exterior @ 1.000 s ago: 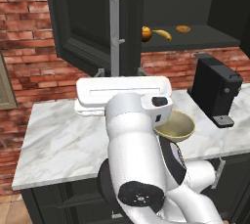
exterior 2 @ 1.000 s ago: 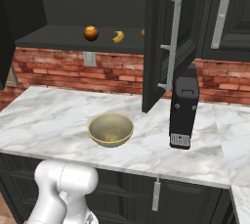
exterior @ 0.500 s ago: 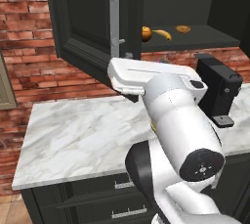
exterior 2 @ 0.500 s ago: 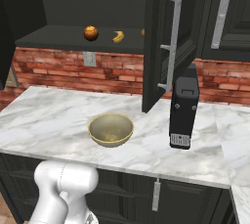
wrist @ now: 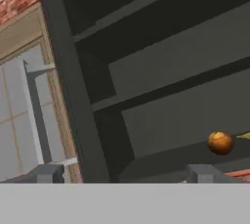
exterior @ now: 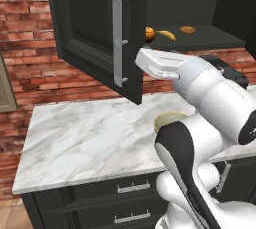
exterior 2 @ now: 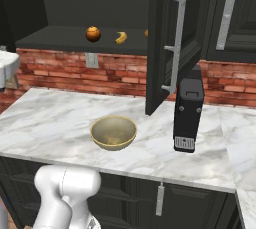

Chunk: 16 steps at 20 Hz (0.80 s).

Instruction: Open the cabinet. Pick the banana and orange from the cabinet and place them into the bowl. Then close the cabinet.

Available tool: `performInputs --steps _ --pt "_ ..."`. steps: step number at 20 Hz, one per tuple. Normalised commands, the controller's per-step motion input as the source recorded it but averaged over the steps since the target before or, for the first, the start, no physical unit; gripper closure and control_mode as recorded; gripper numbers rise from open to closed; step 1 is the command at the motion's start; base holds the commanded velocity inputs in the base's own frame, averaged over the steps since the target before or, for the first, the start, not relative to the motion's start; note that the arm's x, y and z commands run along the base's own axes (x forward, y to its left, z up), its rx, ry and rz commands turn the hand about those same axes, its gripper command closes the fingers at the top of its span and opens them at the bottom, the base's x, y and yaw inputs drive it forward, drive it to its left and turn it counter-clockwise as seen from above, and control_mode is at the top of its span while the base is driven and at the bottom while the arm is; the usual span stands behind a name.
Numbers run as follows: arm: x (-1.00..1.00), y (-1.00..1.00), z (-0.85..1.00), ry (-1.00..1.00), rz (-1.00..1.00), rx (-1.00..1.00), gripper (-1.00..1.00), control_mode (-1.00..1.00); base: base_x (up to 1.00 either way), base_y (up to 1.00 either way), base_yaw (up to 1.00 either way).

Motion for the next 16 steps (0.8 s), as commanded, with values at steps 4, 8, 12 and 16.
performInputs --steps 4,8,12,16 --pt "0.24 -0.24 0.0 0.05 0.33 0.0 -1.0 -1.0 0.0 0.0 0.0" --pt "0.08 -0.22 -0.02 0.05 0.36 0.0 -1.0 -1.0 0.0 0.0 0.0" --pt "0.14 -0.07 -0.12 0.03 0.36 0.0 -1.0 -1.0 0.0 0.0 0.0" --pt "0.42 0.0 -0.21 0.0 0.28 0.0 -1.0 -1.0 0.0 0.0 0.0"
